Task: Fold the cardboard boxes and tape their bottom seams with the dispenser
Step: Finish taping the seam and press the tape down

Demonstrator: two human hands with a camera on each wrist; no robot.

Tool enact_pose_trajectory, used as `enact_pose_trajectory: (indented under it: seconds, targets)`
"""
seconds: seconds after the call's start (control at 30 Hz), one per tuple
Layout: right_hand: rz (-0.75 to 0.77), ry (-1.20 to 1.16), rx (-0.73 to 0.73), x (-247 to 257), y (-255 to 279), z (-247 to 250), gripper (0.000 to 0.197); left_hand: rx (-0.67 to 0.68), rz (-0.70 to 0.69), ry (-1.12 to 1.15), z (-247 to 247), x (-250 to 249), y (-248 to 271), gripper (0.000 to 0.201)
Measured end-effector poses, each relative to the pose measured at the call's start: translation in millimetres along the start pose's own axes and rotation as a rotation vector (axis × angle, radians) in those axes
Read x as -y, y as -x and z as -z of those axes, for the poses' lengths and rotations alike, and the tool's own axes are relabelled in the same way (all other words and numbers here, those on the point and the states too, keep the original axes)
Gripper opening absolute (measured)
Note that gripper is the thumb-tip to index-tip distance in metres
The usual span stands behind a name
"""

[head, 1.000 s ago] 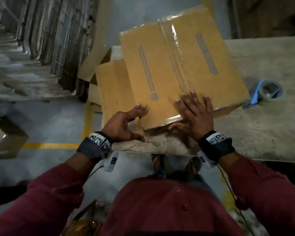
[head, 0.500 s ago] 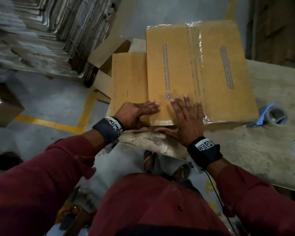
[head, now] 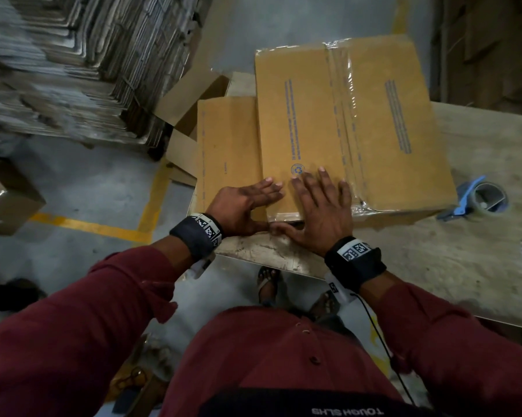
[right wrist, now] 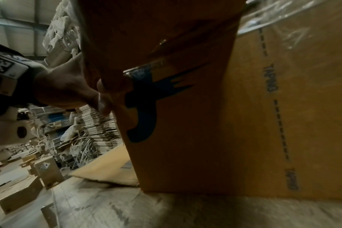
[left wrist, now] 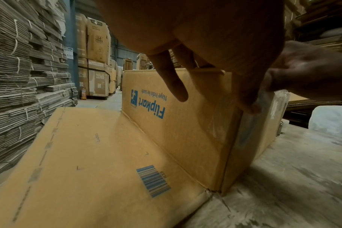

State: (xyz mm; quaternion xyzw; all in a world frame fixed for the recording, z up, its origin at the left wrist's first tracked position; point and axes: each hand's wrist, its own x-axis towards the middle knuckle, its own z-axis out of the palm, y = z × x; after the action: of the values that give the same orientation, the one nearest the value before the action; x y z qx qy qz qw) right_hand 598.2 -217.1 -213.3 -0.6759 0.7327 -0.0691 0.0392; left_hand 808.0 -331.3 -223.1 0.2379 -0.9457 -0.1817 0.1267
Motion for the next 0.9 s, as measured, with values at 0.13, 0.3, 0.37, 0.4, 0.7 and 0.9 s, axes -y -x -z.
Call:
enact_pose_trajectory:
  seconds: [0.13, 0.3, 0.37, 0.4, 0.7, 0.9]
  targets:
    - [0.128, 0.084, 0.02, -12, 4, -9, 0.088, -0.05, 0.02, -0.008, -2, -6, -1, 0.073]
    - [0.14, 0.118, 0.04, -15, 6, -7, 0.108, -0.033, 0.036, -0.096, -4, -14, -3, 0.074]
    - [0.099, 0.104, 0.051, -10, 4, -8, 0.118, -0.01, 0.062, -0.118, -4, -15, -4, 0.075]
    - [0.079, 0.103, 0.064, -7, 3, -8, 0.121, -0.001, 0.075, -0.124, -4, -16, -5, 0.074]
    - [0.055, 0.106, 0.061, -4, 2, -9, 0.122, 0.122, 0.02, -0.131, 0, -11, 9, 0.103]
    - [0.051, 0.092, 0.046, -3, 1, -9, 0.113, 0.087, -0.003, -0.156, -10, -6, 12, 0.101]
